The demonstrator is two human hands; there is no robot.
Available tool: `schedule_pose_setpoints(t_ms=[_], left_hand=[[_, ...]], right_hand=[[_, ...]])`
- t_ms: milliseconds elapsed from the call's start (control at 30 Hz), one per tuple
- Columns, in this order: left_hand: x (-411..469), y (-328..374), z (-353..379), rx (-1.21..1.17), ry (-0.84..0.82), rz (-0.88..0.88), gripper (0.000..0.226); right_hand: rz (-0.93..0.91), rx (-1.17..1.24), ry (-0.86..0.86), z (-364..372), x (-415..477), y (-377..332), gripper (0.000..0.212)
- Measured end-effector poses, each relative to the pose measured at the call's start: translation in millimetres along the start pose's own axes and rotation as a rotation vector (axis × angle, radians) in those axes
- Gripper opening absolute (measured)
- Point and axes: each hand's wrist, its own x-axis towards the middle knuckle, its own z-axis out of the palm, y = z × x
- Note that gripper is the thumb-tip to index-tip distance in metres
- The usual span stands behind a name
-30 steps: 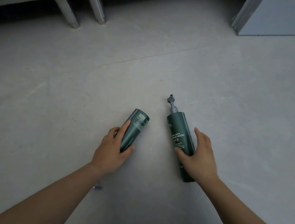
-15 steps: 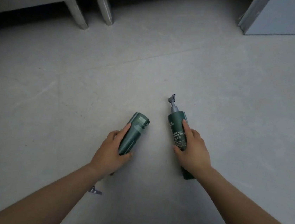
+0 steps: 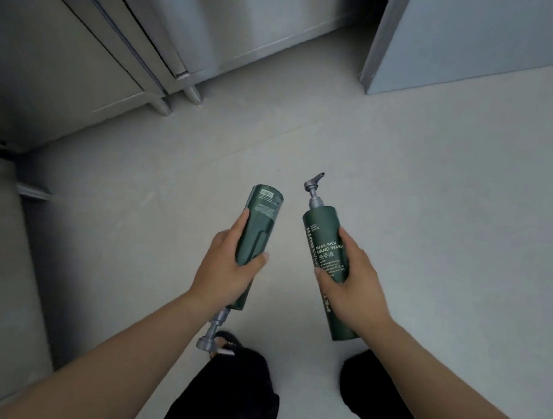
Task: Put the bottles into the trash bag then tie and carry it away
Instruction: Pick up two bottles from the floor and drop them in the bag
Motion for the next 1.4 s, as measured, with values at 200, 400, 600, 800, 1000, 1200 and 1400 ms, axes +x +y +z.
schedule_pose_setpoints(t_ms=[200,400,600,800,1000,1200,1400], left_hand=[[-104,147,-85,0.265,0.017,0.096,0.080],[-161,261,-129,0.361,0.002,0.256,0.080],[-191,354,-92,0.335,-0.095,0.447,0.081],[-211,454,-4,0.362,-0.260,0.676,0.080],[-239,545,102,0.441,-0.381,0.850,0.077],[-246,594,158,0.473,-0.449,0.918,0.072],[-203,656,208,0.478,-0.468,0.948,0.070]], right_hand=[[0.012,-0.060,0.106,-119,-105,-124,0.074],[0.083,-0.011,0.294,-204,-199,-187,0.074],[0.158,0.062,0.540,-284,-260,-174,0.074],[0.262,0.067,0.765,-383,-315,-112,0.074],[0.370,0.082,0.921,-473,-359,-43,0.074],[0.435,0.206,0.981,-512,-355,-4,0.074],[0.453,0.269,1.023,-570,-301,19,0.073]])
